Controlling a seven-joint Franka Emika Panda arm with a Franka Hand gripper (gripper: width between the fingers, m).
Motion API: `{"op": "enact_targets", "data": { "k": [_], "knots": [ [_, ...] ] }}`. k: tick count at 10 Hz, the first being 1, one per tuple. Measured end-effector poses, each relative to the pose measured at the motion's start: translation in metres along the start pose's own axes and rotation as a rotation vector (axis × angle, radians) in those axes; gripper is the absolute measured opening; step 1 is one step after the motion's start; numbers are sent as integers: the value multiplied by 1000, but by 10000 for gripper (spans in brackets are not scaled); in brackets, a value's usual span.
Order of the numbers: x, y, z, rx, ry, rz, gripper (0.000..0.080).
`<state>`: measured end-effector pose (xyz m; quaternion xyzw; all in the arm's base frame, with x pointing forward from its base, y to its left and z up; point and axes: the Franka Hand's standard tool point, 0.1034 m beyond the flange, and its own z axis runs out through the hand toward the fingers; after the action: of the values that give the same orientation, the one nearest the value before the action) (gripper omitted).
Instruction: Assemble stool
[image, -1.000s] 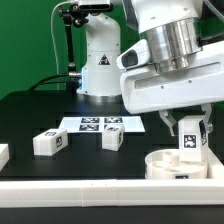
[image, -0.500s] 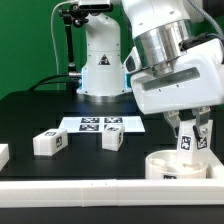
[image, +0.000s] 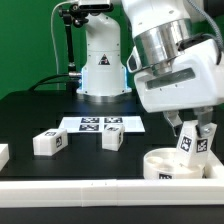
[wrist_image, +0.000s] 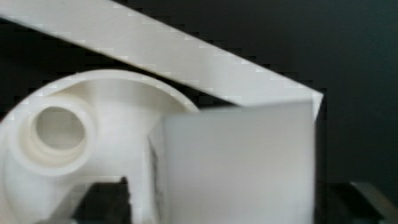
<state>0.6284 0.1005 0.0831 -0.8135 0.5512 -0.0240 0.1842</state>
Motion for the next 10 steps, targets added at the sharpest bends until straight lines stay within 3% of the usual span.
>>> {"op": "enact_targets", "data": {
  "k": [1, 4, 7, 10],
  "knots": [
    [-3, -6, -6, -1, -9, -35, 610],
    [-1, -19, -22, 18, -10, -169, 648],
    [-2, -19, -21, 18, -9, -221, 649],
    [-11, -23, -20, -22, 24, -662, 649]
  ]
}}
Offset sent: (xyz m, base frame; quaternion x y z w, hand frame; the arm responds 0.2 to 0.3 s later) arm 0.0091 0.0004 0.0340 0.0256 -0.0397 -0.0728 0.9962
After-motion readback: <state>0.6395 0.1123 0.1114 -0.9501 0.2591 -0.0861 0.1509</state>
